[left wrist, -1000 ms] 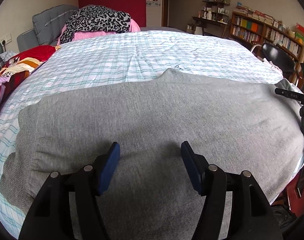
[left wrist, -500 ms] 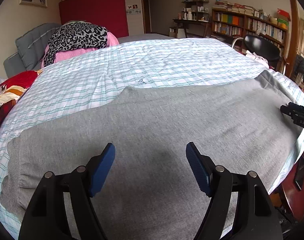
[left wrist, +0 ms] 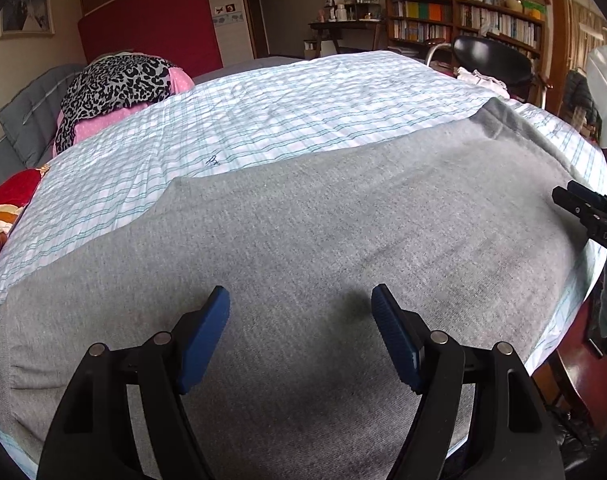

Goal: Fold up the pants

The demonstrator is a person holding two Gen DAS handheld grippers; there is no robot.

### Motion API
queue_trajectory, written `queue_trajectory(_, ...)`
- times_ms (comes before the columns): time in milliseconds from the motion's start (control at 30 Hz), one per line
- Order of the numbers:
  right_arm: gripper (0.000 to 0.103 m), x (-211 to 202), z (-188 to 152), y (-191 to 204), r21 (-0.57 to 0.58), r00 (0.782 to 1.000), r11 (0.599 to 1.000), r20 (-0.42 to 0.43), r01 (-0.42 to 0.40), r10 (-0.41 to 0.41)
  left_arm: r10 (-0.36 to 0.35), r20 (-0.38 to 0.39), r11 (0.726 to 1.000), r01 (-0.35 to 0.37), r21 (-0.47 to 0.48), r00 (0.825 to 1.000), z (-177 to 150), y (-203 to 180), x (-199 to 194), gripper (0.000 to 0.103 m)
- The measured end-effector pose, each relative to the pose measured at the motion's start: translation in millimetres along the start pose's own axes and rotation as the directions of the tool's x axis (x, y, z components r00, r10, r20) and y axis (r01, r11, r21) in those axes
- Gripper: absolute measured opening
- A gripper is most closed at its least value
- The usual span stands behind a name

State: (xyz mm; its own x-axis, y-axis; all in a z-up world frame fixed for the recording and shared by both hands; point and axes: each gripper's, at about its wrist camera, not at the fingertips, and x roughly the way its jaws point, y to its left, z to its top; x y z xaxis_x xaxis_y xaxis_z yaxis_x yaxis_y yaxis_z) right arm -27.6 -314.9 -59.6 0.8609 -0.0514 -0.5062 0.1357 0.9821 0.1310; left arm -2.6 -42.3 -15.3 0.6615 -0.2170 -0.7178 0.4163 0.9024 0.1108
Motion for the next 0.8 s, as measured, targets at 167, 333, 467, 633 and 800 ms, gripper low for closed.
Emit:
queue_trajectory(167,0.073,-40,-12,-24,0.128,0.996,0.992,0.083,0.017,-0.028,-0.061,0.009,0.997,0.06,0.04,0.998,20,-27,6,0.075)
queue_trajectory(333,0.073,-57,-31,-59,0.305,0.994,0.952,0.098,0.008,-0.04,-0.127,-0.003,0.989,0.126,0.081,0.992,37,-58,14,0.076)
queue_trajectory(467,0.073,-51,-42,-78,0.417,0.997,0.909,0.078,-0.008,-0.027,-0.171,-0.009,0.98,0.171,0.104,0.985,51,-80,18,0.075)
queue_trajectory(633,0.065,-34,-44,-80,0.51,0.989,0.847,0.08,-0.149,0.126,-0.216,-0.026,0.969,0.218,0.12,0.976,65,-101,24,0.076)
queue_trajectory(800,0.05,-25,-43,-84,0.586,0.987,0.794,0.1,-0.163,0.129,-0.256,-0.034,0.956,0.258,0.137,0.966,78,-119,28,0.076)
